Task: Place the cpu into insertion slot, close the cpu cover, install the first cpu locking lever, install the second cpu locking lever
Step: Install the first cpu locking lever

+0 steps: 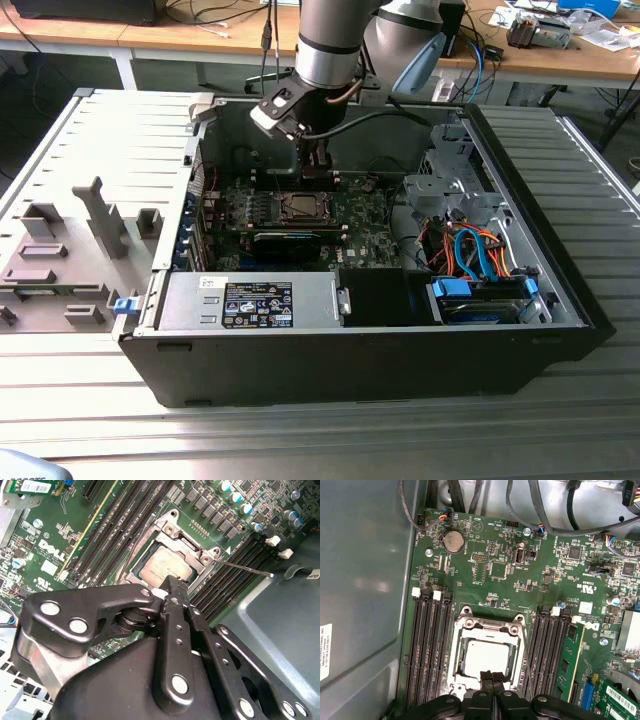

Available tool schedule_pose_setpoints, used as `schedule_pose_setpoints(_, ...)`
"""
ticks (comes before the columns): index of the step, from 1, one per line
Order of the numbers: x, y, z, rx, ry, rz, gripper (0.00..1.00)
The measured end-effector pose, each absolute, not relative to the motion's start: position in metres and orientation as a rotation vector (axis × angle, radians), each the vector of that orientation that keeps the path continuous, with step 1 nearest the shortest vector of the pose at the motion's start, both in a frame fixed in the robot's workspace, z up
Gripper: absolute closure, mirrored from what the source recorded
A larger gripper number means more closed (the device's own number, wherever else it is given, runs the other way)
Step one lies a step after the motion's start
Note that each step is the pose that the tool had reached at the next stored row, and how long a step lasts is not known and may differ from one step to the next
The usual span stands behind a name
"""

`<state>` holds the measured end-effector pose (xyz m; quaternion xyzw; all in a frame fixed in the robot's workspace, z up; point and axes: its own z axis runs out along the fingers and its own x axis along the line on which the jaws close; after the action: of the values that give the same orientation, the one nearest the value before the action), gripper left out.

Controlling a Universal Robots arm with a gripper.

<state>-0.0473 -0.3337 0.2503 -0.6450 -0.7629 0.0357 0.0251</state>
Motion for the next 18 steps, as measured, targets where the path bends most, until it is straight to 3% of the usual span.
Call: schedule_pose_setpoints(18,-0.0473,-0.3336,0.2502,-1.857,-2.474,0.115,0.89)
